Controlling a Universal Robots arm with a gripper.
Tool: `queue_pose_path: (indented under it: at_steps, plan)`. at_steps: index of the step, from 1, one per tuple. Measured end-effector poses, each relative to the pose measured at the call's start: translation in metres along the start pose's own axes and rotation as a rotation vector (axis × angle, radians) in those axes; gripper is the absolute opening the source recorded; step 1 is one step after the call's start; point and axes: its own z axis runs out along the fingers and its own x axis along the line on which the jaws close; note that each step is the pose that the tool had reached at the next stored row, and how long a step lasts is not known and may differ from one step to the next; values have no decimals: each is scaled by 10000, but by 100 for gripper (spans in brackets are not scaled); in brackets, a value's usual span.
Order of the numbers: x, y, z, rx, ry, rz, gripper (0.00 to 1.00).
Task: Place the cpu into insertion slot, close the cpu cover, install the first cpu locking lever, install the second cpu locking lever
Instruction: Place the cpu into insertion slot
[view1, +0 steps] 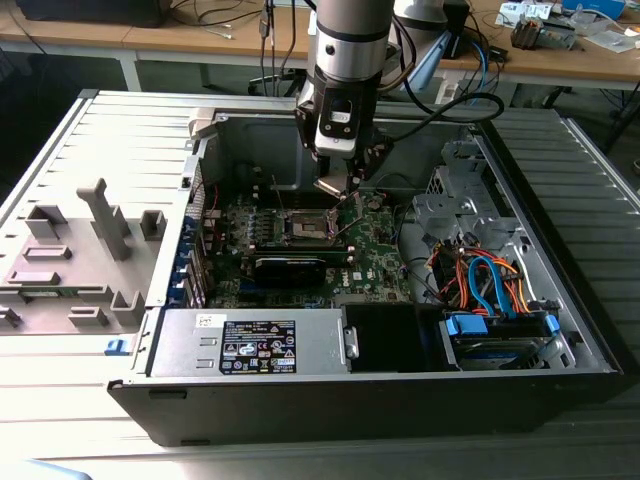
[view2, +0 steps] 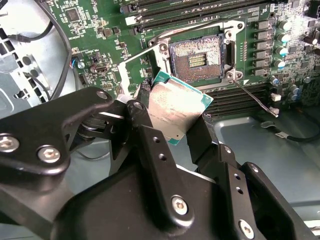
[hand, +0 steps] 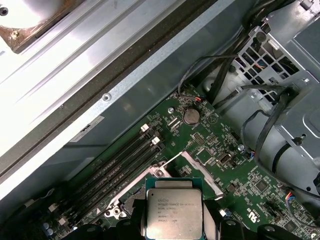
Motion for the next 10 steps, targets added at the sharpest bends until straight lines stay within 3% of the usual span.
queue_pose_path:
  at_steps: [10]
  plan:
    - [0,0,1,-3,-11,156,54]
